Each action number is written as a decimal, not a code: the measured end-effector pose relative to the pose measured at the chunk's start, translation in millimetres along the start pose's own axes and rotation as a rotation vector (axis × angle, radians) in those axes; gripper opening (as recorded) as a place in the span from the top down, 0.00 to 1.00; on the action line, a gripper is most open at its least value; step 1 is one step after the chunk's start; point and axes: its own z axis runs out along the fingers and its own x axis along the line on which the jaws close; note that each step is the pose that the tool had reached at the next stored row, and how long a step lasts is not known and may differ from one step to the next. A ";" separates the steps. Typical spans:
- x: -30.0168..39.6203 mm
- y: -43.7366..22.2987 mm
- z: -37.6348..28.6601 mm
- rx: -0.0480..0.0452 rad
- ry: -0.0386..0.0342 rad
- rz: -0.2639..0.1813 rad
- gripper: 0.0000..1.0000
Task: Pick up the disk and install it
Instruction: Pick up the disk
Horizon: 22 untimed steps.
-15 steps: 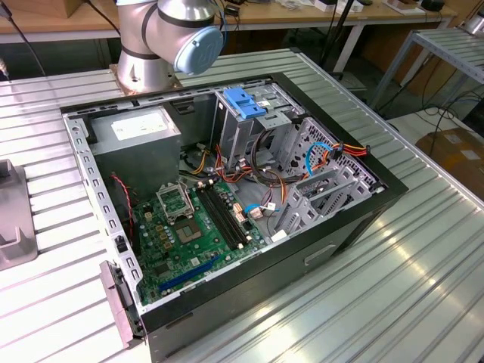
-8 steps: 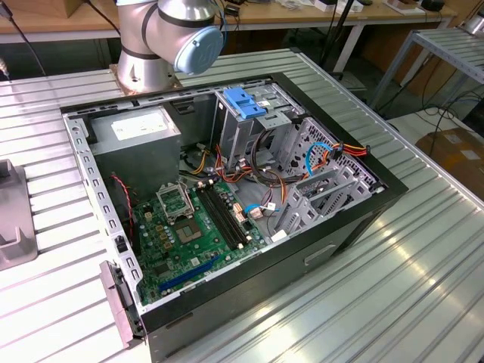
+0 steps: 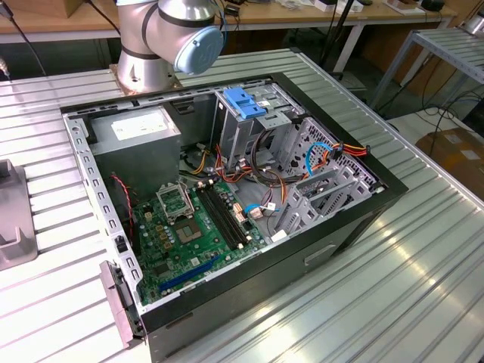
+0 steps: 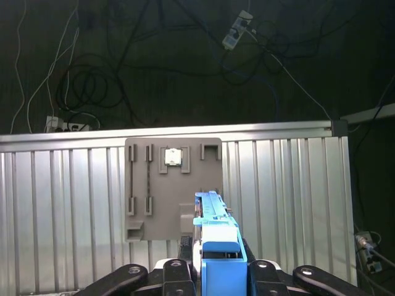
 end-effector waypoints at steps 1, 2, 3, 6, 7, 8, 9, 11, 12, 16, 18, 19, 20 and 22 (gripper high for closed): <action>0.0 -0.3 0.0 -0.0001 0.0000 0.000 0.63; 0.0 -0.6 0.0 0.0000 0.0000 0.000 0.63; 0.1 -1.1 -0.1 0.0000 0.0000 0.000 0.63; 0.1 -2.3 -0.1 0.0001 0.0000 0.000 0.63; 0.1 -2.9 -0.2 0.0000 0.0000 0.000 0.63; 0.2 -3.2 -0.2 0.0000 0.0000 0.000 0.63; 0.2 -3.5 -0.1 0.0001 -0.0001 0.000 0.63; 0.3 -4.3 -0.2 0.0000 0.0000 0.000 0.63; 0.3 -4.7 -0.2 0.0000 0.0000 0.000 0.63; 0.5 -7.0 -0.3 0.0001 -0.0001 0.000 0.63; 0.7 -7.9 -0.4 0.0001 0.0000 0.000 0.63; 0.7 -8.5 -0.5 0.0000 0.0000 0.000 0.63; 0.7 -8.8 -0.5 -0.0001 0.0000 0.000 0.63; 0.8 -9.6 -0.5 0.0000 0.0000 0.000 0.63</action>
